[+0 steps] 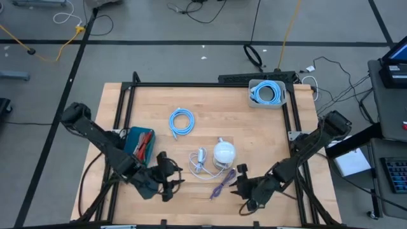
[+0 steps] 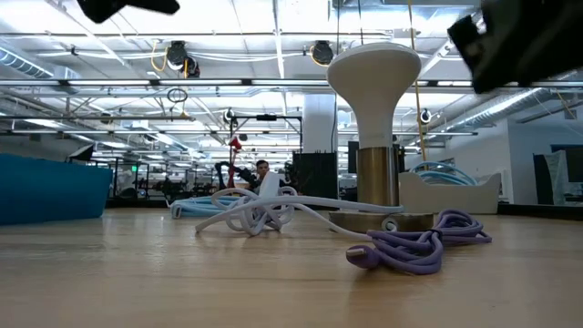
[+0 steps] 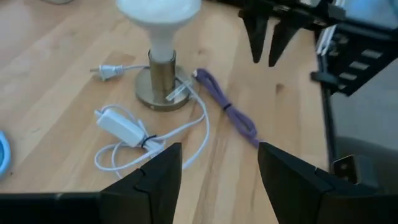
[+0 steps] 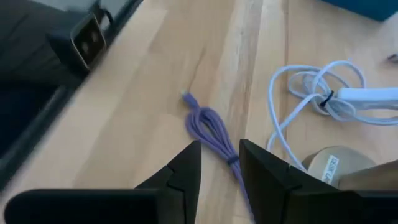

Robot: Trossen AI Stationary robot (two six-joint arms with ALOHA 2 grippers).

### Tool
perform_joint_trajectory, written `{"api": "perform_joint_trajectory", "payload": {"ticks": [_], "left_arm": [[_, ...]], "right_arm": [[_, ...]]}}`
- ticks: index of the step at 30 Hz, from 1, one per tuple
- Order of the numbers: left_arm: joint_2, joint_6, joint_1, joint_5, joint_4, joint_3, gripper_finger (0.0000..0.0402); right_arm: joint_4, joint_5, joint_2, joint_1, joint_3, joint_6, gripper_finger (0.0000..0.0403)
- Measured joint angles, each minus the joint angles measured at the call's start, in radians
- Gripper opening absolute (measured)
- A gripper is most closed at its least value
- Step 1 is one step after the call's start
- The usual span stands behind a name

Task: Pick & Place USB Port
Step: Put the violet charger cable into the blue bin

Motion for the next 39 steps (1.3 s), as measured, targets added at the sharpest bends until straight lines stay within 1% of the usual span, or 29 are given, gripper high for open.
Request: {"api": "perform_joint_trajectory", "payload": {"ticks": [4,6,10,14,19,24,27,30,33,36,37,39], "left_arm": [[0.045,-0.017,0.009,0.003,-0.004,0.000,0.0214],[0.054,-0.026,0.009,0.004,-0.018,-0.001,0.0214],[0.058,-0.032,0.009,0.004,-0.015,-0.001,0.0214],[0.059,-0.032,0.009,0.003,-0.012,0.000,0.0214],[0.059,-0.049,0.009,0.003,-0.014,-0.001,0.0214],[0.059,-0.052,0.009,0.003,-0.014,0.000,0.0214],[0.058,-0.052,0.009,0.003,-0.013,-0.001,0.0214],[0.058,-0.052,0.009,0.003,-0.014,-0.001,0.0214],[0.058,-0.052,0.009,0.002,-0.013,-0.001,0.0214],[0.058,-0.050,0.009,0.002,-0.013,-0.001,0.0214],[0.058,-0.049,0.009,0.002,-0.013,-0.001,0.0214],[0.058,-0.048,0.009,0.002,-0.014,-0.001,0.0214]], "right_arm": [[0.295,-0.001,0.001,-0.005,-0.150,-0.110,0.0100],[0.357,-0.002,-0.002,-0.014,-0.191,-0.129,0.0101],[0.349,-0.002,0.004,-0.045,-0.214,-0.131,0.0115],[0.396,-0.010,0.044,-0.077,-0.212,-0.198,0.0145],[0.418,-0.133,0.141,-0.136,-0.184,-0.191,0.0180],[0.406,-0.233,0.271,-0.172,-0.128,-0.149,0.0188],[0.406,-0.276,0.327,-0.190,-0.103,-0.091,0.0179],[0.364,-0.293,0.341,-0.195,-0.096,-0.047,0.0155],[0.308,-0.296,0.334,-0.185,-0.096,-0.011,0.0104],[0.286,-0.299,0.319,-0.170,-0.097,0.015,0.0032],[0.280,-0.302,0.314,-0.164,-0.097,0.020,0.0021],[0.282,-0.292,0.303,-0.147,-0.098,0.035,0.0020]]}}
